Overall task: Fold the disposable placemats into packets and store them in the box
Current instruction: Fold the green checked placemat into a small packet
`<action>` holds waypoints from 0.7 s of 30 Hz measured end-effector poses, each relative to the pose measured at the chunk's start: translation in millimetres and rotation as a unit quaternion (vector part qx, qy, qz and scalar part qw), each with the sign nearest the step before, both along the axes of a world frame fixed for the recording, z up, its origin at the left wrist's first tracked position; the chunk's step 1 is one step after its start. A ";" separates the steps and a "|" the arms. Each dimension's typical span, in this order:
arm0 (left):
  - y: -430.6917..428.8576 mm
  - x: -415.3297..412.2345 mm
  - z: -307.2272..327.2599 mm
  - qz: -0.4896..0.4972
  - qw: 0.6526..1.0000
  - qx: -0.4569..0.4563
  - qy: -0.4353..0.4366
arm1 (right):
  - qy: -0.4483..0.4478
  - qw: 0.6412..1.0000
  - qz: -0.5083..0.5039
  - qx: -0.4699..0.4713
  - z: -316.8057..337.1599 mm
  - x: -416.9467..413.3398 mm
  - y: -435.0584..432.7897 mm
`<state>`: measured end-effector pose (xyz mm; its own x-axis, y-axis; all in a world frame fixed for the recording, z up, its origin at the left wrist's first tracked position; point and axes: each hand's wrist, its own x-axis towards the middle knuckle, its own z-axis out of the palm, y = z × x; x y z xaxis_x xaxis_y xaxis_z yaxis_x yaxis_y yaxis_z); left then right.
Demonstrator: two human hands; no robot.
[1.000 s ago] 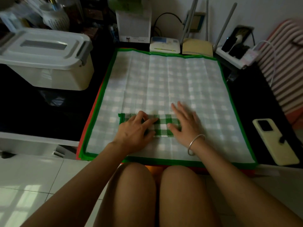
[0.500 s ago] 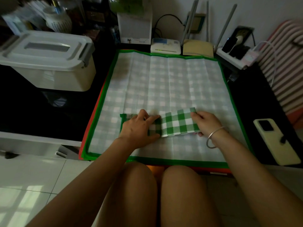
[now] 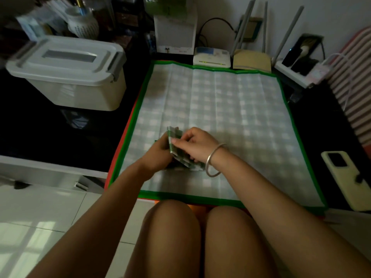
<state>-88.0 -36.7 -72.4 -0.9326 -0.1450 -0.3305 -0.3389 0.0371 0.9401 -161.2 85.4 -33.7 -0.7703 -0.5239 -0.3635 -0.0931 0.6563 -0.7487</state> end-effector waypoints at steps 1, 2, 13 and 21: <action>-5.4 1.1 2.6 0.010 0.999 0.032 -0.009 | 0.010 0.999 0.021 0.024 -0.9 0.0 -4.4; -10.1 2.2 4.0 0.013 0.999 0.036 -0.013 | 0.008 0.999 0.034 0.037 -0.1 -0.3 -8.2; -36.6 24.7 -3.7 0.180 0.904 -0.385 0.051 | 0.078 0.973 0.152 0.154 -19.1 6.3 -19.4; -28.9 33.5 -25.7 0.143 0.913 -0.380 -0.033 | 0.101 0.972 0.167 0.133 -22.8 15.2 -17.7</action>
